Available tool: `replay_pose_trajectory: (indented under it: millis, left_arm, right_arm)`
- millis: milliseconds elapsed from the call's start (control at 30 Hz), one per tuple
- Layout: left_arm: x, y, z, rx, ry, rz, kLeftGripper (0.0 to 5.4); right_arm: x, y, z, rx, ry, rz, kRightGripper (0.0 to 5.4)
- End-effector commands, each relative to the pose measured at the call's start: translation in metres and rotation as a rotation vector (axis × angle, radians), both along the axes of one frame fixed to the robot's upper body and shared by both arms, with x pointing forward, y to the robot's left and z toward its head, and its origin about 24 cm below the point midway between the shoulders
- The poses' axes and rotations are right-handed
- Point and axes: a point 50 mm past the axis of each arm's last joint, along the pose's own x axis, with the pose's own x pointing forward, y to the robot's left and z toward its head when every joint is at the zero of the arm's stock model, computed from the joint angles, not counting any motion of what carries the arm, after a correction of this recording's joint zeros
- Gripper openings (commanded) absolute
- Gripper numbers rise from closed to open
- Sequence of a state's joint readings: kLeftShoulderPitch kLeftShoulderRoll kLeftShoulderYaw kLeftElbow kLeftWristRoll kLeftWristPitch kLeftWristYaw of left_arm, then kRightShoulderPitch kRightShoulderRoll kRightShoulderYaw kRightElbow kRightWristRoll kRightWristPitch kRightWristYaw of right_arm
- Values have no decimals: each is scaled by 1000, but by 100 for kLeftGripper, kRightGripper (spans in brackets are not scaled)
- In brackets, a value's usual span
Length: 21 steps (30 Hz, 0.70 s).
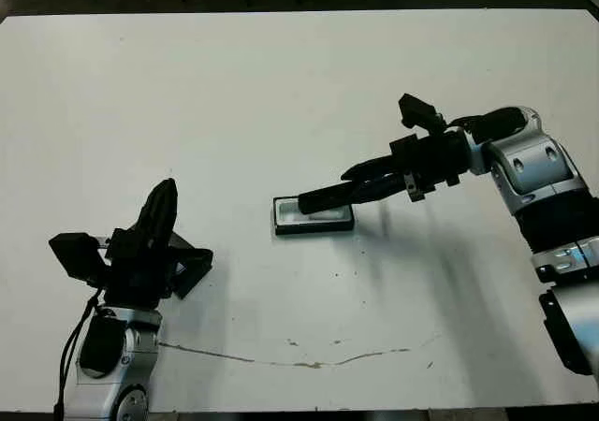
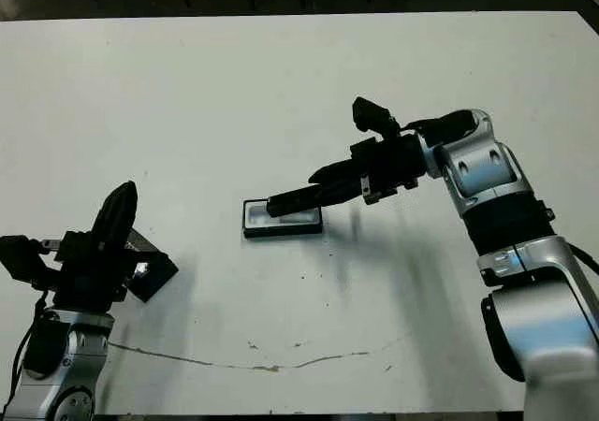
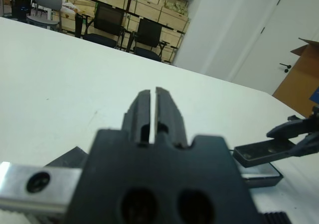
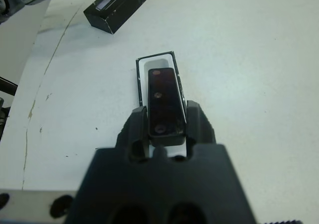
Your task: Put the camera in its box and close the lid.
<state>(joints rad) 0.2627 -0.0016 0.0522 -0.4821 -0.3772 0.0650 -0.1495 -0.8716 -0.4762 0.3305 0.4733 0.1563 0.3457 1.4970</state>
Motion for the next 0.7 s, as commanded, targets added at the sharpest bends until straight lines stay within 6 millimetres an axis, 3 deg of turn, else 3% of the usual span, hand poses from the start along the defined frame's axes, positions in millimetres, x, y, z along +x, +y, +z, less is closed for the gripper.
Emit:
replay_pose_trajectory:
  millis: [33,700]
  left_arm:
    - [-2,2,-6,5,42,12,0]
    - [-2,1,-7,1,45,11,0]
  right_arm:
    - [-1,2,-2,-20,-9,11,51]
    - [-1,1,-3,-32,19,52,51]
